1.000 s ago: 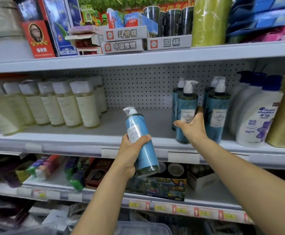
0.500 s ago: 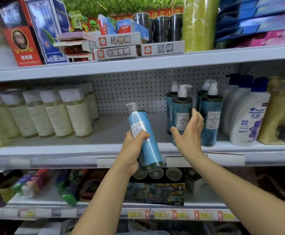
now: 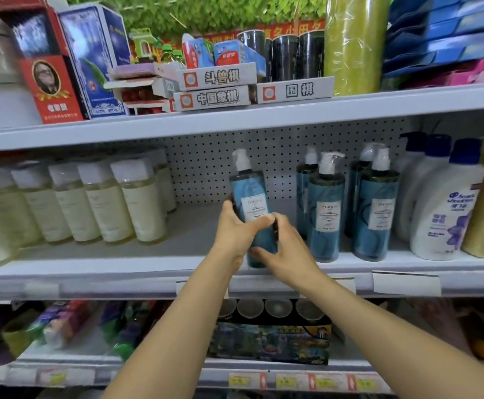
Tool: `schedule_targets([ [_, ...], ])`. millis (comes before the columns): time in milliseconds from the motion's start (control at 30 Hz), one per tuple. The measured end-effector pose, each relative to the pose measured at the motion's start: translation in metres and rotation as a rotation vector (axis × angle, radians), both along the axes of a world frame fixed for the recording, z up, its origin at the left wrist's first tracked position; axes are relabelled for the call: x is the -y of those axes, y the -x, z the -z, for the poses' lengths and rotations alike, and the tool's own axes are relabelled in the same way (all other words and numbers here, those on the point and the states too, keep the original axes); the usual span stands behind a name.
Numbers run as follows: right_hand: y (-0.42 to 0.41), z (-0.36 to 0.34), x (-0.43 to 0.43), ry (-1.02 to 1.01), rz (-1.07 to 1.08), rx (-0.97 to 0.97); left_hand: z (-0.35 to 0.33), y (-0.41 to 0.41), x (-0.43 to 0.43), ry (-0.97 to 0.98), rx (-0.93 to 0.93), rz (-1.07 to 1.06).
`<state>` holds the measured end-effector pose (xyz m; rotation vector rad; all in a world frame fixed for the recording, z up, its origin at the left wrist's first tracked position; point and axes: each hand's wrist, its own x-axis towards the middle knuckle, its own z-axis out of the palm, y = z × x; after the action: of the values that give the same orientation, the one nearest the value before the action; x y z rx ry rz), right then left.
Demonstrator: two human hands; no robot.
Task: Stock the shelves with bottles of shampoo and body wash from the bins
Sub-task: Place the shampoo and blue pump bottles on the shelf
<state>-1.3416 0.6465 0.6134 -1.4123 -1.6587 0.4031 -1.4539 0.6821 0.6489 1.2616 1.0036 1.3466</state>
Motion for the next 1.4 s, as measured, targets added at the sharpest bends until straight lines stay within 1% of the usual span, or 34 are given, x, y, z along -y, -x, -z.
schedule_targets([
  [100,-0.001,0.003,-0.016,0.024,0.098,0.055,0.003,-0.009,-0.018,-0.049,-0.050,-0.018],
  [200,-0.006,0.007,-0.030,0.143,0.149,0.116,0.011,-0.020,-0.035,-0.110,-0.090,-0.021],
  [300,-0.012,0.007,-0.038,0.243,0.129,0.115,0.013,-0.030,-0.051,-0.131,-0.128,-0.046],
  [400,-0.017,0.008,-0.041,0.304,0.074,0.066,0.010,-0.039,-0.066,-0.117,-0.146,-0.055],
  [533,-0.019,0.008,-0.048,0.371,0.088,0.084,0.010,-0.047,-0.081,-0.145,-0.188,-0.072],
  [667,-0.017,0.007,-0.050,0.415,0.086,0.116,0.010,-0.049,-0.089,-0.152,-0.217,-0.062],
  [900,-0.016,0.003,-0.050,0.423,0.071,0.121,0.010,-0.049,-0.090,-0.129,-0.250,-0.054],
  [1000,-0.017,0.001,-0.047,0.410,0.055,0.139,0.013,-0.050,-0.090,-0.069,-0.245,-0.032],
  [1133,-0.020,0.000,-0.039,0.303,0.045,0.103,0.019,-0.047,-0.086,0.069,-0.238,-0.063],
  [1267,-0.027,0.003,-0.027,0.175,0.029,0.013,0.020,-0.032,-0.057,0.157,-0.072,-0.104],
  [1400,-0.026,0.004,-0.007,-0.045,0.008,-0.135,0.017,-0.010,-0.017,0.195,0.126,-0.170],
])
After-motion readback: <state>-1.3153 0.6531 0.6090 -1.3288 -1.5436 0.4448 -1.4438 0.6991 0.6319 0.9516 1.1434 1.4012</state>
